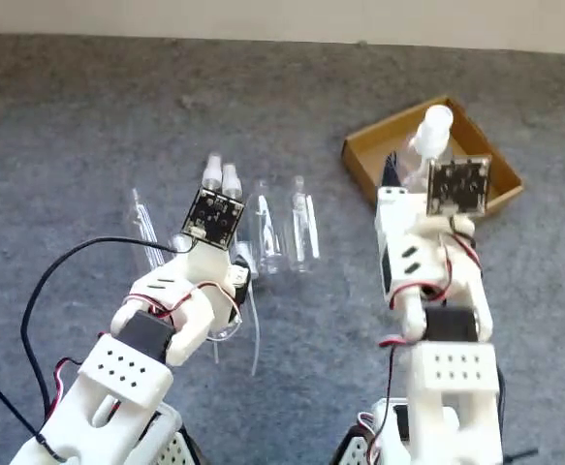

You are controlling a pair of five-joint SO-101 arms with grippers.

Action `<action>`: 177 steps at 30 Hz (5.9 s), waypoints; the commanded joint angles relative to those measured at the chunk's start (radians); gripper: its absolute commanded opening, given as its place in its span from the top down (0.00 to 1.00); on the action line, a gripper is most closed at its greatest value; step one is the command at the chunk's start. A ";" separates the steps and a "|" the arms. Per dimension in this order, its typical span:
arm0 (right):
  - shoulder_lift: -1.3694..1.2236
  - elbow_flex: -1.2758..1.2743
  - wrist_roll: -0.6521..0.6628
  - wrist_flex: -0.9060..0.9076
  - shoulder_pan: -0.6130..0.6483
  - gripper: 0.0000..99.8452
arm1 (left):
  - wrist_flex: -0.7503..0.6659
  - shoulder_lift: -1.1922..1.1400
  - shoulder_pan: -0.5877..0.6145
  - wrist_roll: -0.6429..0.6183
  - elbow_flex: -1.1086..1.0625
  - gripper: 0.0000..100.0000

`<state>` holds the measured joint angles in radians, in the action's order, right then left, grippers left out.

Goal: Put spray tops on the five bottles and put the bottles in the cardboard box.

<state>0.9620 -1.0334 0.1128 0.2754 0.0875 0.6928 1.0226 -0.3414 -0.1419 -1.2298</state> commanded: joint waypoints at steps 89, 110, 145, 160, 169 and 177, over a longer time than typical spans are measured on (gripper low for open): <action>-1.741 1.283 0.012 -0.340 -0.206 0.74 | -0.299 0.004 0.005 0.006 -0.193 0.99; -1.666 1.345 0.012 -0.113 -0.211 0.74 | -0.299 0.004 0.005 0.006 -0.193 0.99; -1.460 1.339 0.014 0.016 -0.232 0.74 | -0.296 0.004 0.007 0.006 -0.193 0.99; -1.457 1.429 0.014 0.185 -0.234 0.74 | -0.296 0.004 0.008 0.006 -0.193 0.99; -1.460 1.501 0.014 0.272 -0.231 0.74 | -0.296 0.004 0.010 0.006 -0.193 0.99; -1.461 1.644 0.014 0.427 -0.231 0.74 | -0.296 0.004 0.012 0.006 -0.193 0.99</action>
<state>-0.5800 0.5102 0.1128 0.6498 -0.1366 0.4150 1.0226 -0.3414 -0.1419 -1.4293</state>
